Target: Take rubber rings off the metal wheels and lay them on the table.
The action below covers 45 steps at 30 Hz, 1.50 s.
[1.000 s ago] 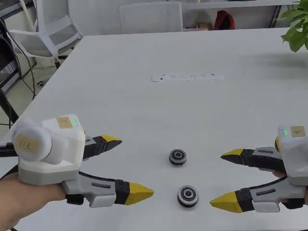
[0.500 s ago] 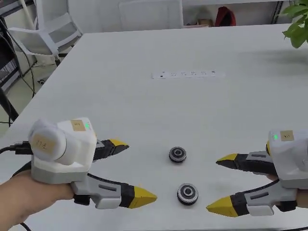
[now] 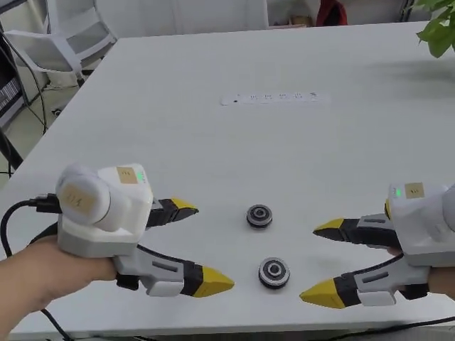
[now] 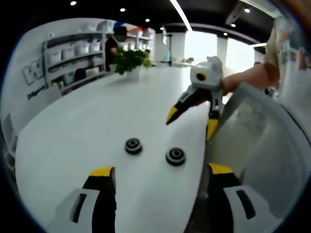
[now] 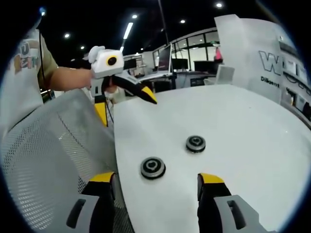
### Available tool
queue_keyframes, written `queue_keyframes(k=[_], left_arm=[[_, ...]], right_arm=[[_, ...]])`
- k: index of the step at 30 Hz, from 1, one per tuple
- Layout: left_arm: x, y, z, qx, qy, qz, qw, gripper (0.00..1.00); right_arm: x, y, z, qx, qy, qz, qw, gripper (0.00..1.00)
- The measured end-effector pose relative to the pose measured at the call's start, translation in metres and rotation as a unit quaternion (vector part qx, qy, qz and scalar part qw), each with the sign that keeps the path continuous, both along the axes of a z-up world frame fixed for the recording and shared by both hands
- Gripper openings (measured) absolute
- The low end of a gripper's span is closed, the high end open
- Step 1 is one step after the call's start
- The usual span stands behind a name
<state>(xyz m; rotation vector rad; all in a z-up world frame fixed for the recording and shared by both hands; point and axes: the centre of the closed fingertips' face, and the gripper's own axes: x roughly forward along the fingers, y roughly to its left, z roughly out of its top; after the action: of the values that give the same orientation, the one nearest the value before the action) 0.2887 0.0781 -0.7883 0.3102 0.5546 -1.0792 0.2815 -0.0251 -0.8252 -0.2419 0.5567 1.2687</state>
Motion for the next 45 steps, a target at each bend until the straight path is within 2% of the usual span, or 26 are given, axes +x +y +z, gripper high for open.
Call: queue_keyframes(k=[7,12,18,24,26,30,32,38,45], left_arm=[[-0.002,-0.008,-0.008,0.014,0.002,-0.023,0.9996,0.74],[-0.002,-0.012,-0.013,0.014,0.006,-0.032,0.9994,0.68],[-0.002,-0.013,-0.02,0.027,0.012,-0.044,0.9986,0.64],[0.0,-0.019,-0.02,0.019,0.015,-0.048,0.9986,0.6],[0.001,-0.02,-0.022,0.021,0.02,-0.05,0.9983,0.6],[0.002,-0.022,-0.025,0.023,0.02,-0.055,0.998,0.59],[0.001,-0.024,-0.024,0.02,0.022,-0.056,0.998,0.58],[0.0,-0.029,-0.026,0.022,0.026,-0.064,0.9974,0.54],[0.001,-0.037,-0.026,0.021,0.027,-0.07,0.9969,0.52]], right_arm=[[-0.001,0.0,-0.006,-0.004,0.001,0.005,1.0,0.63],[0.001,0.0,-0.009,-0.004,0.002,0.008,1.0,0.61],[0.005,0.001,-0.018,-0.013,0.002,0.015,0.9998,0.57],[0.006,0.005,-0.021,-0.011,0.008,0.024,0.9996,0.52],[0.007,0.006,-0.02,-0.012,0.007,0.026,0.9996,0.51],[0.009,0.01,-0.017,-0.008,0.006,0.034,0.9994,0.49],[0.008,0.011,-0.019,-0.018,0.002,0.045,0.9988,0.46],[0.009,0.014,-0.017,-0.018,-0.001,0.054,0.9984,0.44],[0.006,0.017,-0.022,-0.031,-0.001,0.071,0.997,0.42]])
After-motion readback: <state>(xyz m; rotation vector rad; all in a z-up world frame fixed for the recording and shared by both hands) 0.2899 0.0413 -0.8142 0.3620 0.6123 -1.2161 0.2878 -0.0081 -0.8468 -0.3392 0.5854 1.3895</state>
